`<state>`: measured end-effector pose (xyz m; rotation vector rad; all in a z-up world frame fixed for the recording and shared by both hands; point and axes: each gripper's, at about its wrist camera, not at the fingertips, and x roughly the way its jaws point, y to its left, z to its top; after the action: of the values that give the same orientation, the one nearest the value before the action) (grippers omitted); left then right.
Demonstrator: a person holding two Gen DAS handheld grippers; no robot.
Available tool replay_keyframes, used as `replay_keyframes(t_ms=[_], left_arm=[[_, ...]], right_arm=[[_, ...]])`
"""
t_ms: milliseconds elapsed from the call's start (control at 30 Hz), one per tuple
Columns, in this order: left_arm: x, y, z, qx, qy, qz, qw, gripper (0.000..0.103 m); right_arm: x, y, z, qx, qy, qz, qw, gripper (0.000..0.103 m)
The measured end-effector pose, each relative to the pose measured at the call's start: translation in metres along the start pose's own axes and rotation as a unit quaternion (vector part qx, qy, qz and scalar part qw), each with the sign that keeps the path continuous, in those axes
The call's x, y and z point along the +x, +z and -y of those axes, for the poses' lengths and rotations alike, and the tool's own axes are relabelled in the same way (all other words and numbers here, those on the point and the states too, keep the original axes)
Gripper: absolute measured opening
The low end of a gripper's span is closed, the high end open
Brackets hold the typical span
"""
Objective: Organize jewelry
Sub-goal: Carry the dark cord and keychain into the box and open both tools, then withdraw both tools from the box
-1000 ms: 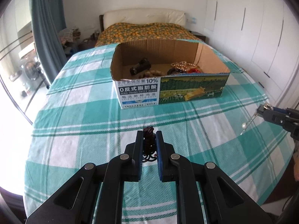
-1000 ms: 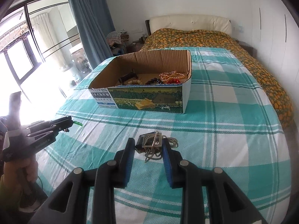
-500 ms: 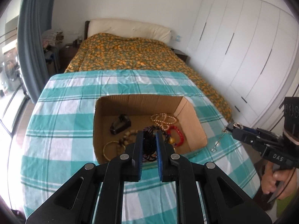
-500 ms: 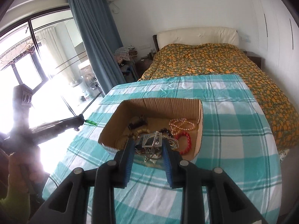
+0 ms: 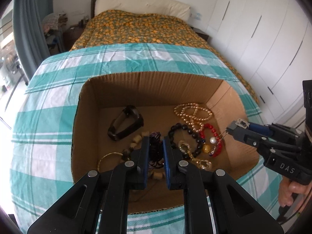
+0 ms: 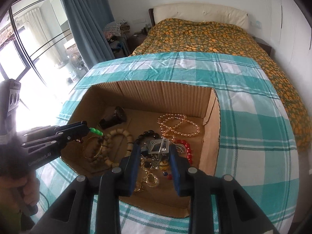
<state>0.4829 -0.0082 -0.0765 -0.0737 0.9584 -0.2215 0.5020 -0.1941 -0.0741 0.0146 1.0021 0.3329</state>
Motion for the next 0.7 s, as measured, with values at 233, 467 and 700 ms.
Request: replay_keyframes(t_ms=[233,467,700], left_arm=[[-0.021,-0.014,-0.002,-0.003,0.074,0.037,0.9966,0.092],[-0.07,-0.027,0.023,0.036,0.157,0.087,0.9831,0.101],[-0.106,-0.04,0.038,0.031,0.199,0.113,0.9728,0.102]], right_arm=[[-0.018,-0.009,0.001,0.009,-0.032,0.029,0.999,0.066],[-0.063,-0.02,-0.018,-0.009,-0.074,0.077,0.994,0.084],[-0.092,-0.032,-0.036,-0.024,-0.103,0.084,0.991,0.086]])
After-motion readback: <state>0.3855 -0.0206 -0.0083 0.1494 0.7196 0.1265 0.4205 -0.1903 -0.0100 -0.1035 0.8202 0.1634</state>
